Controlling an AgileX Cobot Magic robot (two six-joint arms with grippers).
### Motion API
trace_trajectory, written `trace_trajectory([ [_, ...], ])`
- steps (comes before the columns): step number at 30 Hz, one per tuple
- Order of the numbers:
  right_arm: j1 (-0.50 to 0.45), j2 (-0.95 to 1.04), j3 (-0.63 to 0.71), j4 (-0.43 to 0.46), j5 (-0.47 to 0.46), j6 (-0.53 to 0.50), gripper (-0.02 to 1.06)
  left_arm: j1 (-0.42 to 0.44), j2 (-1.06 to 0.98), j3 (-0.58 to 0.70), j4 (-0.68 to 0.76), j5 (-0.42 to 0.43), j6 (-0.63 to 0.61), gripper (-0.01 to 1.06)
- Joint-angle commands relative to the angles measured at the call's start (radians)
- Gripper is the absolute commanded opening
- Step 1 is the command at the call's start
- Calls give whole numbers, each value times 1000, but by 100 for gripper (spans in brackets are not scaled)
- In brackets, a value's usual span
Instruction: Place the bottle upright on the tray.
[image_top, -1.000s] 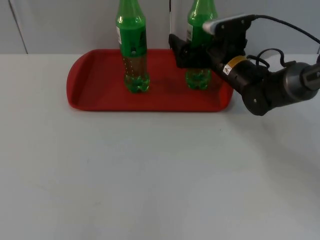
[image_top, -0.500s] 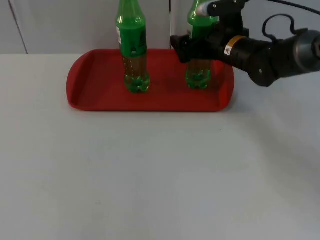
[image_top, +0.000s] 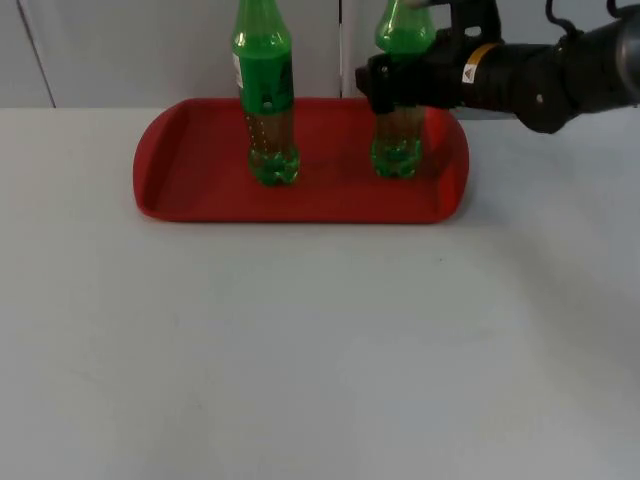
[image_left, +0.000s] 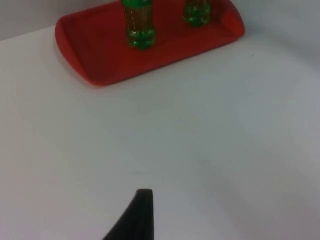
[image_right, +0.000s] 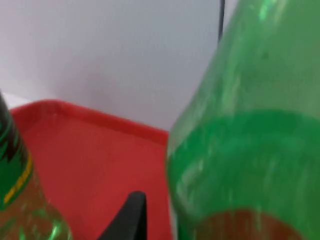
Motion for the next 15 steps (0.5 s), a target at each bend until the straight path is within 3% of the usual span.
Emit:
trace_trajectory([
  [1, 7, -56, 85, -3, -1, 3, 105, -6, -3, 5, 4, -12, -5, 105],
  [15, 7, -318, 465, -5, -22, 26, 105, -6, -3, 5, 4, -12, -5, 105],
])
